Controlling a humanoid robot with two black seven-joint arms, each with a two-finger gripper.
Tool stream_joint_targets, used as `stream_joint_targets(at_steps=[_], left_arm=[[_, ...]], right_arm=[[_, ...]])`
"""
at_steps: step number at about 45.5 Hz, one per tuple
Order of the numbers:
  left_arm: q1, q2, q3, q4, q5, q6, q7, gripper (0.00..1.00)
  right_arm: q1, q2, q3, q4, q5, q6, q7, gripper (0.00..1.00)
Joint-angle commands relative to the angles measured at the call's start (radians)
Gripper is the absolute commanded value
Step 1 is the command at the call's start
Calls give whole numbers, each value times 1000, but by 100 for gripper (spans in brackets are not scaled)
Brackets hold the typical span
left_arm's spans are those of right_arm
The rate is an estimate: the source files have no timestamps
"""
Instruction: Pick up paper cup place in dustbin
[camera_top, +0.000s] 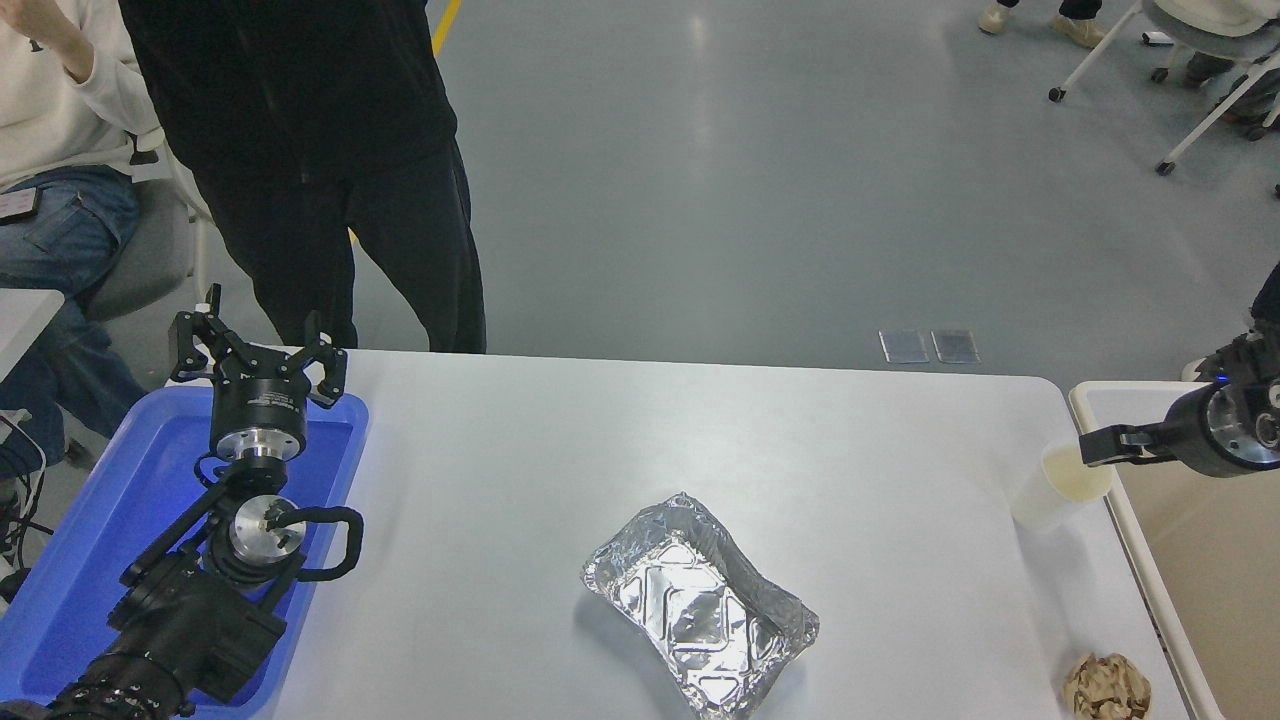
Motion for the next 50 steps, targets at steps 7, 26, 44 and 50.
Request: stream_joint_targets(at_steps=[7, 26, 44, 50], left_arm=[[0, 0, 0, 0, 0, 0, 0, 99], [0, 0, 0, 0, 0, 0, 0, 99], [0, 0, 0, 0, 0, 0, 0, 99], [0, 0, 0, 0, 0, 2, 0, 99]], right_arm=[[-141, 71, 110, -178, -32, -24, 18, 99], [-187, 102, 124, -200, -32, -94, 21, 99], [-232, 107, 129, -206, -33, -144, 21, 94], [-239, 119, 129, -223, -33, -153, 23, 93]])
